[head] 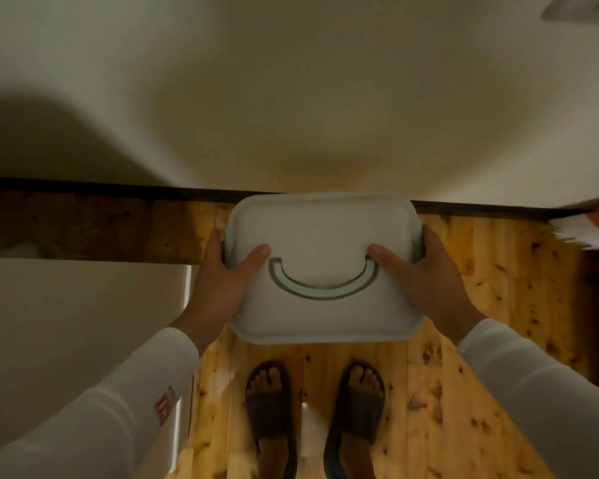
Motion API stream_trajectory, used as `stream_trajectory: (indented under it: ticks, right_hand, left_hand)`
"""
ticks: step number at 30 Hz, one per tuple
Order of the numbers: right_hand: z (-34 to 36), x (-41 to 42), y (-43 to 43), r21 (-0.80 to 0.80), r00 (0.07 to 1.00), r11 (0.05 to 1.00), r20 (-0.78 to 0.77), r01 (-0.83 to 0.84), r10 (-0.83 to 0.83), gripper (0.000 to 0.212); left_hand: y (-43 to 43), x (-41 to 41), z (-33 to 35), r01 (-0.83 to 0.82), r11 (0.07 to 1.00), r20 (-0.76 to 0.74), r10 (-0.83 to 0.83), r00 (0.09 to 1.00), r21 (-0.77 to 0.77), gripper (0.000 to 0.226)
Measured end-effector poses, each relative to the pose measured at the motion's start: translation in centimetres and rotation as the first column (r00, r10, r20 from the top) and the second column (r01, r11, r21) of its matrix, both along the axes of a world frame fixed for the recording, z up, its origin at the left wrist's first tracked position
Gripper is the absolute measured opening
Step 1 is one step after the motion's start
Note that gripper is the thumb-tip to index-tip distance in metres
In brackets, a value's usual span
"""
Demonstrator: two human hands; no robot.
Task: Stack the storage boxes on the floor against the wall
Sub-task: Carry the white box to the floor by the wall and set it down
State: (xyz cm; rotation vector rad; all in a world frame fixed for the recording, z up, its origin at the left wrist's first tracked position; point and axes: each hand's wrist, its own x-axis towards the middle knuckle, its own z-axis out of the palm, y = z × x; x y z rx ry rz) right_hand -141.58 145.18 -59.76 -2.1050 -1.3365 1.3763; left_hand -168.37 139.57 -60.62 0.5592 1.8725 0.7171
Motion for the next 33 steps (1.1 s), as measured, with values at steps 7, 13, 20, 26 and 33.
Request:
stream_trajectory:
  ticks: [7,13,20,26,33]
  right_hand:
    - [-5.8,-0.3,0.6,-0.014,1.000,1.000,-0.004,0.013,-0.013,0.094]
    - [-9.7,-0.3,1.3,-0.060,1.000,0.998,0.012,0.003,-0.002,0.090]
    - [-13.1,-0.1,1.8,-0.099,0.999,0.994,-0.022,0.040,-0.042,0.091]
    - [-14.8,0.0,2.4,-0.115,0.998,0.992,-0.029,0.059,-0.063,0.092]
    - [-16.2,-0.2,2.6,-0.131,1.000,0.991,0.008,0.012,-0.011,0.092]
  left_hand:
    - [0.9,-0.8,-4.9,0.002,1.000,0.077,-0.003,0.997,0.007,0.072]
    - [1.9,-0.8,-8.9,0.028,0.999,0.072,-0.026,0.997,-0.024,0.075]
    - [3.3,-0.9,-12.3,0.069,0.997,0.073,-0.066,0.995,-0.036,0.077]
    - [4.3,-0.7,-14.0,0.094,0.994,0.063,-0.091,0.994,-0.047,0.080]
    - [3.5,-0.6,-15.8,0.076,0.995,0.062,-0.072,0.995,-0.064,0.080]
